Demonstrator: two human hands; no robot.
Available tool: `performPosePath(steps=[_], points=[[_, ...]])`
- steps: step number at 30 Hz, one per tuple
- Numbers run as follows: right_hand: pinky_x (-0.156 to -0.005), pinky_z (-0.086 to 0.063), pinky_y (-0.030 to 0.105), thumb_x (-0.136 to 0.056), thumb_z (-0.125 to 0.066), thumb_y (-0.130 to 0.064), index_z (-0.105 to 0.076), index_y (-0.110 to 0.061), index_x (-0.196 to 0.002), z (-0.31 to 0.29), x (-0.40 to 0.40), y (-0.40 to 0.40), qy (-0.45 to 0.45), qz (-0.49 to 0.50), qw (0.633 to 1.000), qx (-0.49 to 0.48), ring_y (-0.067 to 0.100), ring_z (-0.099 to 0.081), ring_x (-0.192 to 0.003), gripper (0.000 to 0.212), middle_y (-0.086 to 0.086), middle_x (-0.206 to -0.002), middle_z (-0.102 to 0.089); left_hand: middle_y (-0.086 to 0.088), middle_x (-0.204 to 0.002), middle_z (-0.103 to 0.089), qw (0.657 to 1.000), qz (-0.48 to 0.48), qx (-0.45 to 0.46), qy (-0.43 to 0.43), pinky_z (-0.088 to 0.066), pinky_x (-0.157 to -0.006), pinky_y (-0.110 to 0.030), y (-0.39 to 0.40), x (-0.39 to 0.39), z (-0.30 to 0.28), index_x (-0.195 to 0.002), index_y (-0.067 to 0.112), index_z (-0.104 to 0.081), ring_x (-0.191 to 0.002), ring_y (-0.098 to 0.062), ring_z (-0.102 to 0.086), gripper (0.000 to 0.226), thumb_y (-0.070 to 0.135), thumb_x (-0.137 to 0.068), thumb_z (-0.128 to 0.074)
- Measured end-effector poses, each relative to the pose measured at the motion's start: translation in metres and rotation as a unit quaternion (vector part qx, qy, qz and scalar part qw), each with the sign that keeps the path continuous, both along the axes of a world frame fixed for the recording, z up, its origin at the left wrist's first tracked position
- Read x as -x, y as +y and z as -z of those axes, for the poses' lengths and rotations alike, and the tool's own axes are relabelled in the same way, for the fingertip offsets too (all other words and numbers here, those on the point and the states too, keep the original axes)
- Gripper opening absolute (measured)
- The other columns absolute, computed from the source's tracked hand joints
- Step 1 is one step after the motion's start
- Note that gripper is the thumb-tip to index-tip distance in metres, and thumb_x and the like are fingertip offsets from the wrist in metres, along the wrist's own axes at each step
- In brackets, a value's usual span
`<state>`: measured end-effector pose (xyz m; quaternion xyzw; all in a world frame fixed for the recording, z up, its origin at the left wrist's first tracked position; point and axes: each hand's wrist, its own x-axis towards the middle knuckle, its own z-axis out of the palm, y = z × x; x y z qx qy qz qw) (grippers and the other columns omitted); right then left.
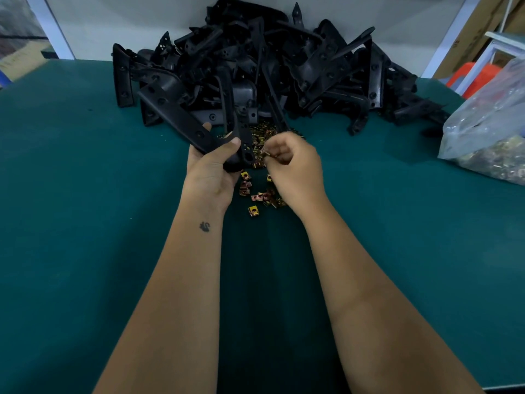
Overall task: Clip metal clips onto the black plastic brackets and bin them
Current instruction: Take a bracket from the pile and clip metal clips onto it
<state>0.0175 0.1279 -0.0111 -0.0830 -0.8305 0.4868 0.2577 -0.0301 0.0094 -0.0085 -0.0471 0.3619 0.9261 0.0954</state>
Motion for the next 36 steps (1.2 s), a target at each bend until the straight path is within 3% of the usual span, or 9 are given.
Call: performPosePath(steps=[4,7,11,13,15,18,21,25,36], points=[[-0.074,-0.051,0.012,-0.086,-0.069,-0.002,-0.070,-0.027,-0.094,-0.005,0.000,0.001,0.037,-0.002,0.990,0.133,-0.003,-0.064,-0.081,0.026,-0.009,-0.088,-0.069,-0.001,-0.101,-0.071,0.990,-0.014,0.135,0.027,-0.058,-0.083,-0.042,0.002,-0.003,0.000,-0.123,0.023,-0.050,-0.090,-0.015,-0.072,0.050,-0.007,-0.086,-0.066],[-0.082,-0.056,0.023,-0.087,-0.069,-0.004,-0.072,-0.024,-0.093,-0.004,0.001,0.003,0.052,-0.009,0.978,0.200,0.009,-0.071,-0.085,0.021,-0.003,-0.090,-0.073,-0.002,-0.115,-0.064,0.971,-0.044,0.229,0.055,-0.049,-0.103,-0.049,0.003,-0.007,0.001,-0.146,0.031,-0.028,-0.111,-0.021,-0.065,0.081,-0.003,-0.085,-0.069],[-0.076,-0.055,0.022,-0.087,-0.069,-0.001,-0.072,-0.016,-0.093,-0.005,0.001,0.004,0.072,-0.033,0.956,0.283,0.014,-0.072,-0.080,0.016,0.000,-0.086,-0.073,-0.004,-0.145,-0.043,0.947,-0.069,0.288,0.123,-0.047,-0.106,-0.037,0.005,-0.012,0.001,-0.151,0.050,0.004,-0.124,-0.013,-0.054,0.116,-0.003,-0.082,-0.073],[-0.073,-0.054,0.020,-0.087,-0.068,0.002,-0.072,-0.014,-0.093,-0.007,0.001,0.003,0.078,-0.045,0.946,0.311,0.013,-0.072,-0.078,0.017,-0.001,-0.082,-0.073,0.004,-0.151,-0.031,0.909,-0.090,0.364,0.181,-0.045,-0.106,-0.032,0.007,-0.015,0.002,-0.150,0.052,0.004,-0.132,-0.011,-0.044,0.118,-0.003,-0.080,-0.073],[-0.072,-0.055,0.020,-0.088,-0.067,0.003,-0.072,-0.013,-0.093,-0.008,0.000,0.003,0.080,-0.055,0.940,0.326,0.013,-0.073,-0.079,0.018,0.000,-0.080,-0.074,0.015,-0.147,-0.031,0.881,-0.087,0.402,0.232,-0.043,-0.106,-0.025,0.010,-0.018,0.002,-0.147,0.052,-0.021,-0.131,-0.003,-0.040,0.099,-0.005,-0.082,-0.068],[-0.071,-0.054,0.020,-0.088,-0.067,0.002,-0.073,-0.013,-0.094,-0.009,-0.001,0.002,0.084,-0.056,0.938,0.331,0.014,-0.073,-0.079,0.016,0.003,-0.084,-0.075,0.001,-0.135,-0.052,0.857,-0.063,0.441,0.259,-0.041,-0.104,-0.017,0.013,-0.020,-0.001,-0.106,0.043,-0.064,-0.120,-0.003,-0.050,0.054,-0.007,-0.087,-0.058],[-0.071,-0.053,0.018,-0.088,-0.069,-0.002,-0.073,-0.015,-0.094,-0.010,-0.002,0.005,0.088,-0.047,0.943,0.318,0.009,-0.071,-0.076,0.016,-0.001,-0.084,-0.075,0.000,-0.122,-0.063,0.886,-0.025,0.408,0.217,-0.044,-0.107,-0.027,0.016,-0.022,-0.003,-0.087,0.040,-0.071,-0.116,-0.008,-0.056,0.049,-0.004,-0.092,-0.050],[-0.073,-0.053,0.018,-0.087,-0.070,-0.002,-0.074,-0.015,-0.095,-0.009,-0.002,0.006,0.088,-0.051,0.949,0.298,0.010,-0.071,-0.079,0.016,-0.003,-0.086,-0.076,-0.013,-0.123,-0.064,0.931,0.013,0.327,0.163,-0.049,-0.103,-0.033,0.016,-0.021,-0.008,-0.085,0.026,-0.077,-0.113,-0.017,-0.063,0.024,0.009,-0.091,-0.061],[-0.081,-0.057,0.024,-0.089,-0.066,-0.002,-0.072,-0.018,-0.097,-0.009,-0.004,-0.001,0.112,-0.013,0.985,0.127,0.007,-0.070,-0.085,0.019,-0.005,-0.089,-0.073,-0.011,-0.122,-0.065,0.921,0.004,0.351,0.168,-0.045,-0.108,-0.041,0.016,-0.017,-0.003,-0.099,0.014,-0.076,-0.120,-0.021,-0.059,0.011,0.017,-0.093,-0.067]])
